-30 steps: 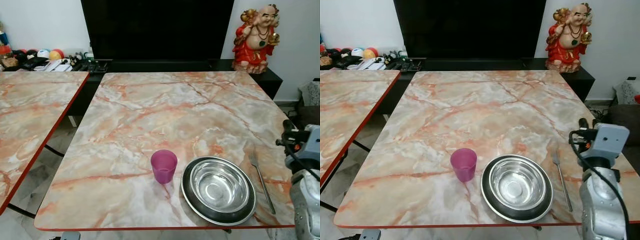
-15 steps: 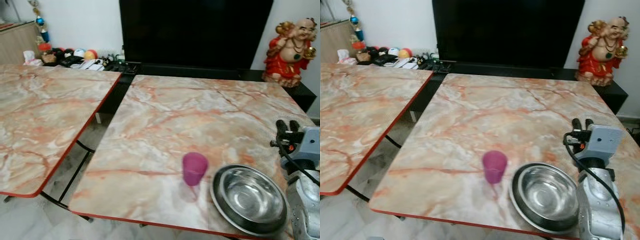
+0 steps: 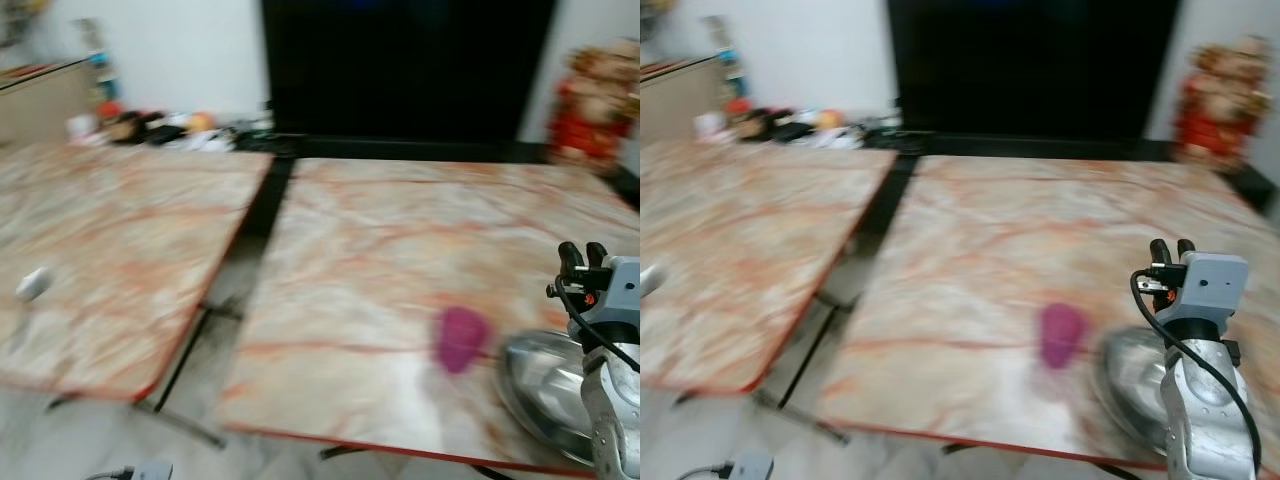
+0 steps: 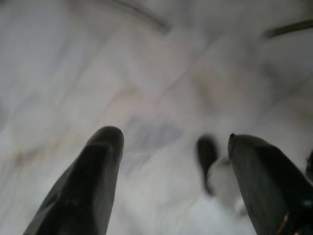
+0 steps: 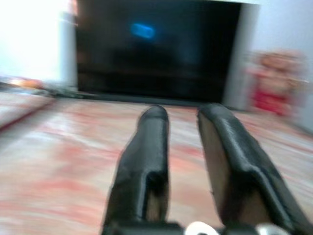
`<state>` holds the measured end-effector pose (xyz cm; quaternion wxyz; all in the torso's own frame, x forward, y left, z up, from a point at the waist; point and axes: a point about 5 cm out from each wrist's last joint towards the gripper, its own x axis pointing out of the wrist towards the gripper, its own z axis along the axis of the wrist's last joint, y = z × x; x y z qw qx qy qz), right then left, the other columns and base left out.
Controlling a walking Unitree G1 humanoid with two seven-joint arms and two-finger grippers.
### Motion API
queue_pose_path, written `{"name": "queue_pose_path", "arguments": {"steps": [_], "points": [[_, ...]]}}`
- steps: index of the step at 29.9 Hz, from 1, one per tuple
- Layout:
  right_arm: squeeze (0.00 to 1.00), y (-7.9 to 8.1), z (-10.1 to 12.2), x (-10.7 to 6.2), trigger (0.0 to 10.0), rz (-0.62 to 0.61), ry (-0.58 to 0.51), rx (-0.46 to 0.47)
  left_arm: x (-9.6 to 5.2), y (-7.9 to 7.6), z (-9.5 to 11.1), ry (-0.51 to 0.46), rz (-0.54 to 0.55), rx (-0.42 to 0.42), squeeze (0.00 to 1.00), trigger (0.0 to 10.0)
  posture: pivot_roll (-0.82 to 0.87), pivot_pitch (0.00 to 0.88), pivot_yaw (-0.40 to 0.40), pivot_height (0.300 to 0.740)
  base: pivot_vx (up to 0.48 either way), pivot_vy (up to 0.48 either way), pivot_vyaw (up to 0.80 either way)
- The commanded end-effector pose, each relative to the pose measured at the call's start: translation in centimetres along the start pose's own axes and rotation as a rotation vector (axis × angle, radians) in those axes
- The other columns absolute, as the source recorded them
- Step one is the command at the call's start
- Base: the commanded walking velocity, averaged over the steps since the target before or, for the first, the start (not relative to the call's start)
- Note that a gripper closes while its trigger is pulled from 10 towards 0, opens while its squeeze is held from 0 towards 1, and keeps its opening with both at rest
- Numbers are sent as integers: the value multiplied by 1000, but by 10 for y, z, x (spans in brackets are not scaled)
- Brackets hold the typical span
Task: Setting the table
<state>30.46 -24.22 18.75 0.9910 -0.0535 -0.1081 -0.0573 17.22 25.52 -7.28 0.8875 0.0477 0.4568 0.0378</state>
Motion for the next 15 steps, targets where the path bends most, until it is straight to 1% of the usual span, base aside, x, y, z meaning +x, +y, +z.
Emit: {"name": "queue_pose_path", "arguments": {"steps": [1, 7, 15], "points": [[0, -9, 5, 0, 10000, -25, -20, -2, 0, -5, -4, 17, -8, -19, 0, 10000, -37, 0, 13, 740, 0, 386, 0], [0, -10, 5, 1, 10000, -31, -18, 2, -1, -3, -7, 21, -1, -30, 0, 10000, -33, 0, 12, 740, 0, 389, 0], [0, -4, 4, 3, 10000, -29, -17, 22, -1, -1, -7, 20, 8, -41, 0, 10000, -25, 7, 14, 740, 0, 386, 0]]}}
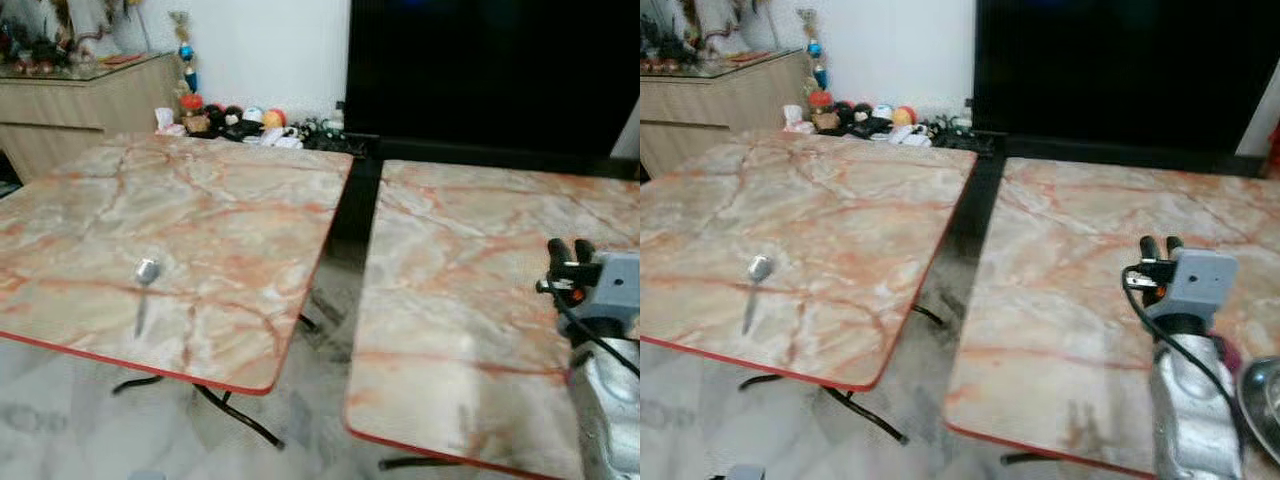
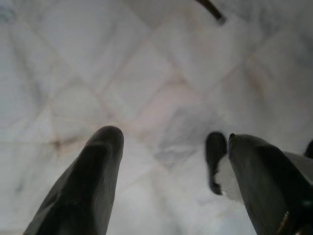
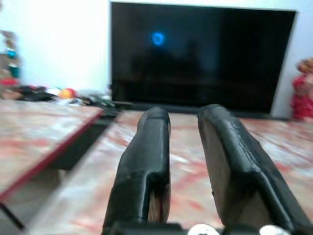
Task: Setting the table
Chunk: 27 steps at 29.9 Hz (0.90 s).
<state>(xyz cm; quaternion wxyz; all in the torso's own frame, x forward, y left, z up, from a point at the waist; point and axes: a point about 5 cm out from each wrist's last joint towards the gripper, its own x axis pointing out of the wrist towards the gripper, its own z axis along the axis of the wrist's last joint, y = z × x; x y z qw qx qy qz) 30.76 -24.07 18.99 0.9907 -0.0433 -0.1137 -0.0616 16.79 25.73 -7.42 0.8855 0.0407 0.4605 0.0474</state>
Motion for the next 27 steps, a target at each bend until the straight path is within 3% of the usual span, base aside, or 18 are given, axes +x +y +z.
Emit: {"name": "queue_pose_path", "arguments": {"steps": [1, 12, 27], "points": [[0, -5, 2, 0, 10000, -17, -8, 5, 0, -2, -3, 10, -2, -20, 0, 10000, -26, 9, 17, 740, 0, 386, 0], [0, 11, -4, -1, 10000, 6, 17, 47, 0, -3, -5, 15, -9, -12, 0, 10000, -22, 27, 19, 740, 0, 386, 0], [0, 16, -5, 0, 10000, 5, 23, 72, 0, -5, -5, 15, -14, -3, 0, 10000, -22, 54, 20, 740, 0, 385, 0]]}}
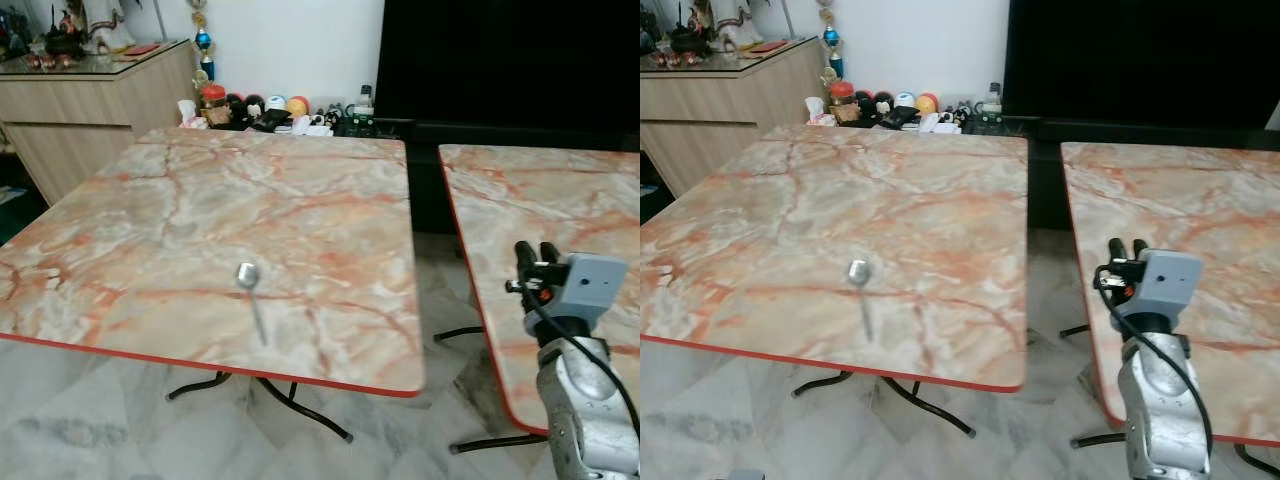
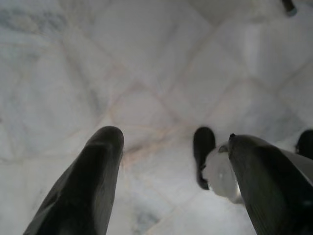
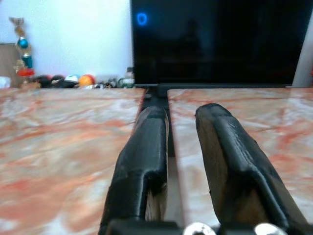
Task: Setting the table
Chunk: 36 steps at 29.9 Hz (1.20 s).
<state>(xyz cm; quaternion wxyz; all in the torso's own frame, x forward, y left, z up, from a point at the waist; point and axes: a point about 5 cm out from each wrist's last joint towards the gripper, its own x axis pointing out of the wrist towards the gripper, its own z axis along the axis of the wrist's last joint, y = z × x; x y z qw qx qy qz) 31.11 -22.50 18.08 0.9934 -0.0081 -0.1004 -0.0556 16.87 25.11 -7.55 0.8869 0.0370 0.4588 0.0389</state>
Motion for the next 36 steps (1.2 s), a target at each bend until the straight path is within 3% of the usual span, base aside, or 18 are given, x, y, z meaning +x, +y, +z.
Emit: {"name": "queue_pose_path", "arguments": {"steps": [1, 36], "points": [[0, -1, 3, 0, 10000, 0, -8, 3, -1, 2, -5, 20, 4, -3, 0, 10000, -22, 54, 20, 740, 0, 382, 0], [0, 3, 2, 2, 10000, 12, 1, 10, -2, 2, -8, 24, 6, 8, 0, 10000, -12, 47, 16, 740, 0, 361, 0]]}}
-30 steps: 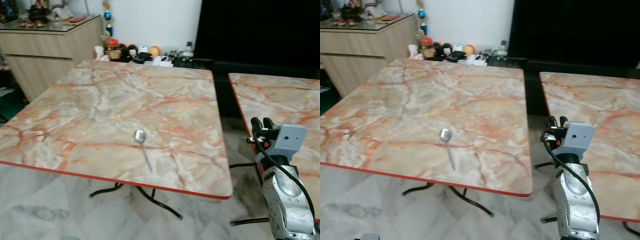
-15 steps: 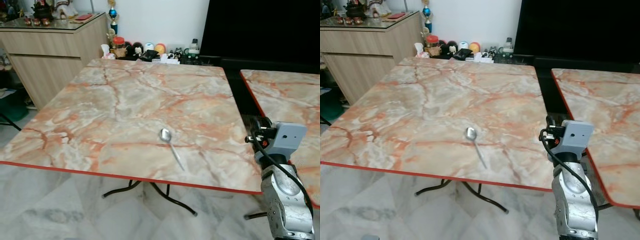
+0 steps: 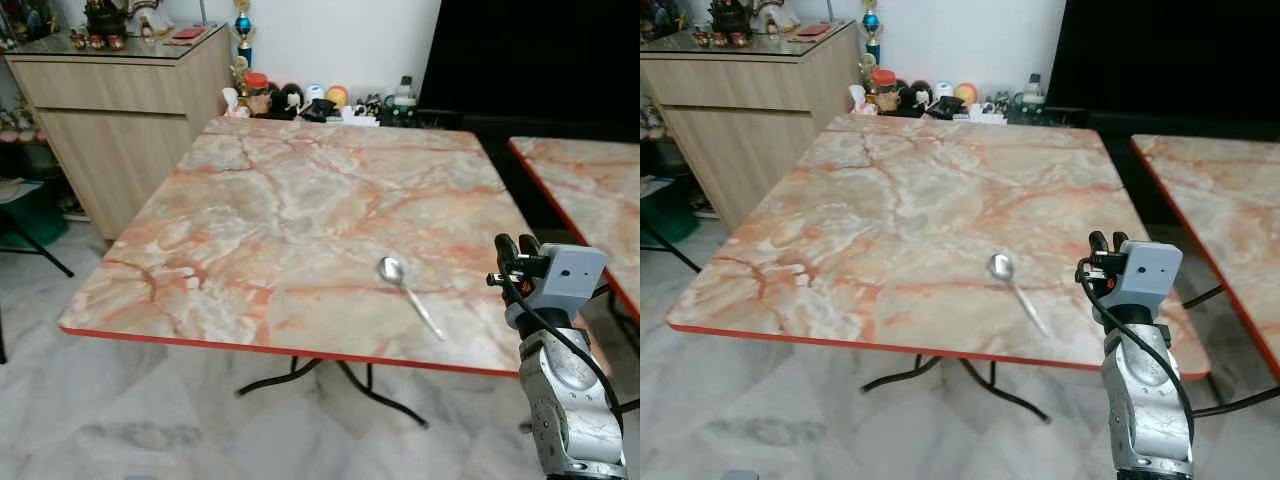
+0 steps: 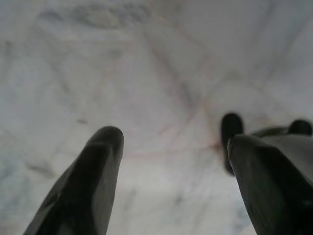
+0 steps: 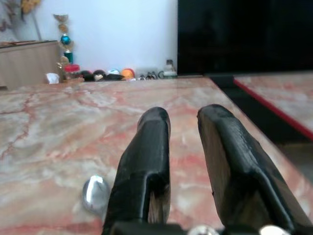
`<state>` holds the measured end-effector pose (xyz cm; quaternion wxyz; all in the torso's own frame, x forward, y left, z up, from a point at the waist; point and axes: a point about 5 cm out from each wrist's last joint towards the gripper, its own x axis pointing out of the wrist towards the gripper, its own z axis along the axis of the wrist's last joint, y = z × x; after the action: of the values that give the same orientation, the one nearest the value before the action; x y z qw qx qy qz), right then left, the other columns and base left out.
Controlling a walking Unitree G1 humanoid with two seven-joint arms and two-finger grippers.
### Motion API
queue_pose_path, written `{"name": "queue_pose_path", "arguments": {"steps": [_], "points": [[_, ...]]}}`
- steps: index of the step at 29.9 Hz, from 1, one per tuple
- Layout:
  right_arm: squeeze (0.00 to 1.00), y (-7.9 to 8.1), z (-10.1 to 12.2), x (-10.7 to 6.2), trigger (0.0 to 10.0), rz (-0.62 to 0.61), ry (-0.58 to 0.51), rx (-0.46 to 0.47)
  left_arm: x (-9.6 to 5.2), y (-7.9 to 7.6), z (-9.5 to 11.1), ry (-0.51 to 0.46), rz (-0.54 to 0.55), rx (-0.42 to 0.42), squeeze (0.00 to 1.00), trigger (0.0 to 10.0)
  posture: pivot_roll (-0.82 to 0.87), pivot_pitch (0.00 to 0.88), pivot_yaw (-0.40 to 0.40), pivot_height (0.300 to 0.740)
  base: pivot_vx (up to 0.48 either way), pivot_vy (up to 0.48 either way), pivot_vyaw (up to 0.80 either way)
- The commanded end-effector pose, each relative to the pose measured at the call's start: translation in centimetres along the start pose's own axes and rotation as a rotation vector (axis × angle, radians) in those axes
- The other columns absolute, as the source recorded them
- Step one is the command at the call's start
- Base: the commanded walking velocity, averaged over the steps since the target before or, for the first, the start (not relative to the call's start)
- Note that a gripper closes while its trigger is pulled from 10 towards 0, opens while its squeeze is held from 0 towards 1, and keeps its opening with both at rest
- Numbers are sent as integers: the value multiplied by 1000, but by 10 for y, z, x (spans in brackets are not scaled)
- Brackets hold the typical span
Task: Setting the table
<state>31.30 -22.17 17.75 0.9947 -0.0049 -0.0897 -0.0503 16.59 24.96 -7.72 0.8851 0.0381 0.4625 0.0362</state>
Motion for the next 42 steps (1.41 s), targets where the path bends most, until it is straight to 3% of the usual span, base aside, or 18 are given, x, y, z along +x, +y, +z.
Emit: {"name": "queue_pose_path", "arguments": {"steps": [1, 9, 19, 36, 42], "points": [[0, 0, 6, 1, 10000, 3, -21, 4, -1, 4, -4, 15, 9, 10, 0, 10000, -11, 46, 16, 740, 0, 0, 0], [0, 0, 6, 2, 10000, 3, -22, 5, -1, 4, -2, -4, 9, 3, 0, 10000, -8, 50, 14, 740, 0, 0, 0], [0, 0, 5, 2, 10000, 0, -18, 5, -2, 3, -4, 8, 4, 51, 0, 10000, -6, 54, 14, 740, 0, -121, 0], [0, 2, -3, 0, 10000, 27, 24, -23, -1, 3, -3, -10, 2, 15, 0, 10000, -4, 58, 14, 740, 0, -20, 0], [0, 5, -2, 0, 10000, 47, 19, -43, -2, 3, -3, -7, 3, 20, 0, 10000, -5, 58, 15, 740, 361, 0, 374]]}}
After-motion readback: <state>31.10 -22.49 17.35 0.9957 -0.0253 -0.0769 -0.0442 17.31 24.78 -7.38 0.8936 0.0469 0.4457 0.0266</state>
